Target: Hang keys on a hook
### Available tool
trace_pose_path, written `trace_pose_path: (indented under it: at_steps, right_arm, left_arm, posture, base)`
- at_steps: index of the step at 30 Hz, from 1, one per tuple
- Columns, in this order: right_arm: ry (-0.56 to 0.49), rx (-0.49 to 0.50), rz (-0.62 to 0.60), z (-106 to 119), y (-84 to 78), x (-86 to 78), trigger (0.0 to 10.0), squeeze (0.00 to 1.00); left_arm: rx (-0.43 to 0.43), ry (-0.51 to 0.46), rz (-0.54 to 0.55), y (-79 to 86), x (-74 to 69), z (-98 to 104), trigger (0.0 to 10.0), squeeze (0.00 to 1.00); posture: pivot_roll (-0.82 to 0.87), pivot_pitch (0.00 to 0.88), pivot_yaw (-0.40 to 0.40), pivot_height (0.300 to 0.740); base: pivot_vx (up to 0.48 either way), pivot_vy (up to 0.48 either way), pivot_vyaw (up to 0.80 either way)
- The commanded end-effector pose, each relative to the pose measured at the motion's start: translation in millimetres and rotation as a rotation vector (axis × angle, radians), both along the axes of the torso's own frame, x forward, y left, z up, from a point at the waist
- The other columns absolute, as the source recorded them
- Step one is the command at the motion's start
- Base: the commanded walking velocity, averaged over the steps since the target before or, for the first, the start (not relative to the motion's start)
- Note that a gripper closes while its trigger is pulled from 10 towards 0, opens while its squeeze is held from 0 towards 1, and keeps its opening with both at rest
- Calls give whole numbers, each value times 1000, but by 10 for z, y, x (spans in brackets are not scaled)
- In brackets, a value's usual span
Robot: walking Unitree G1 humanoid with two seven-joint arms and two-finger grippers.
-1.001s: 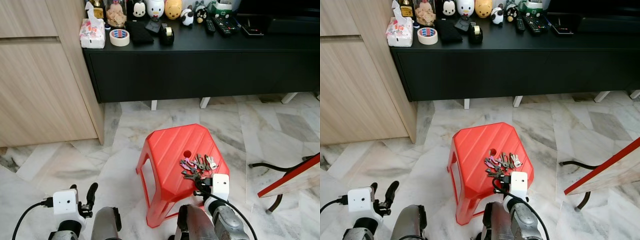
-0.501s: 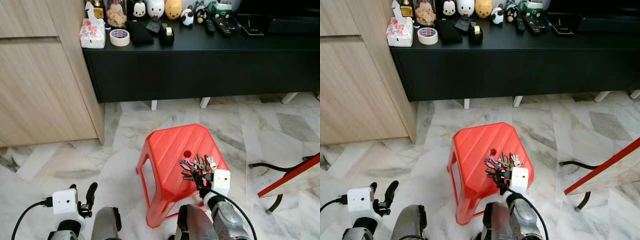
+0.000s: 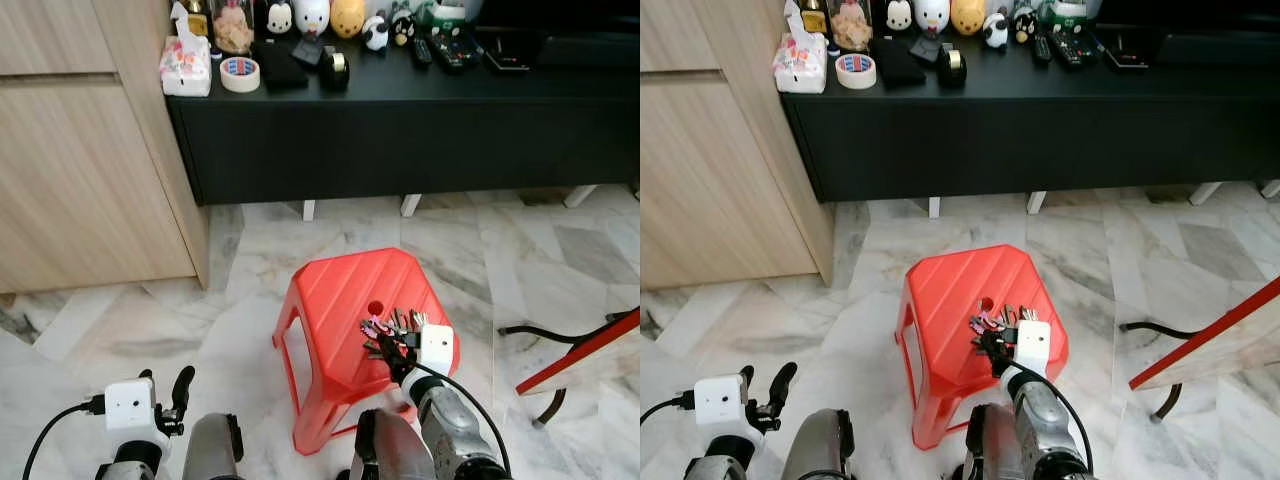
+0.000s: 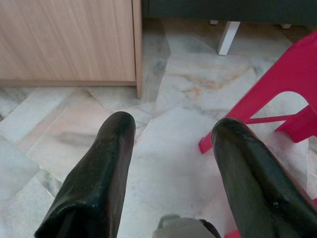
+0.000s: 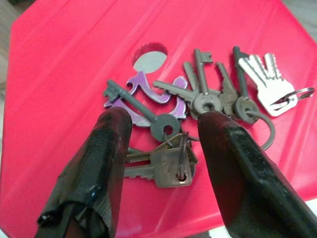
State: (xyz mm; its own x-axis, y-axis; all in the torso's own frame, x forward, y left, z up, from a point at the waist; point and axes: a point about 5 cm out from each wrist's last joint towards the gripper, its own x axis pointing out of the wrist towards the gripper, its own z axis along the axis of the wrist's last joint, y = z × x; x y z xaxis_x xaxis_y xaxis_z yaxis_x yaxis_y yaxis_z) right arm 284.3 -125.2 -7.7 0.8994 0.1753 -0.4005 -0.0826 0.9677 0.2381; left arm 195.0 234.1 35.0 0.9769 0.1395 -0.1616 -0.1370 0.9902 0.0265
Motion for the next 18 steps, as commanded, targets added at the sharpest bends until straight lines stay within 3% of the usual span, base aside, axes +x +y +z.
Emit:
trace_pose_path:
  at_steps: [1,18]
  right_arm:
    - [49,-13,-6,-70,-38,-52,10000,0]
    - [74,-23,-9,-114,-77,-93,10000,0]
  left_arm:
    - [5,28,-2,3,-61,-46,10000,0]
    - [11,41,1,17,-87,-69,10000,0]
  posture:
    - [135,200,-144,611]
    - [134,202,-146,611]
  base:
    - [0,0,0]
    - [0,0,0]
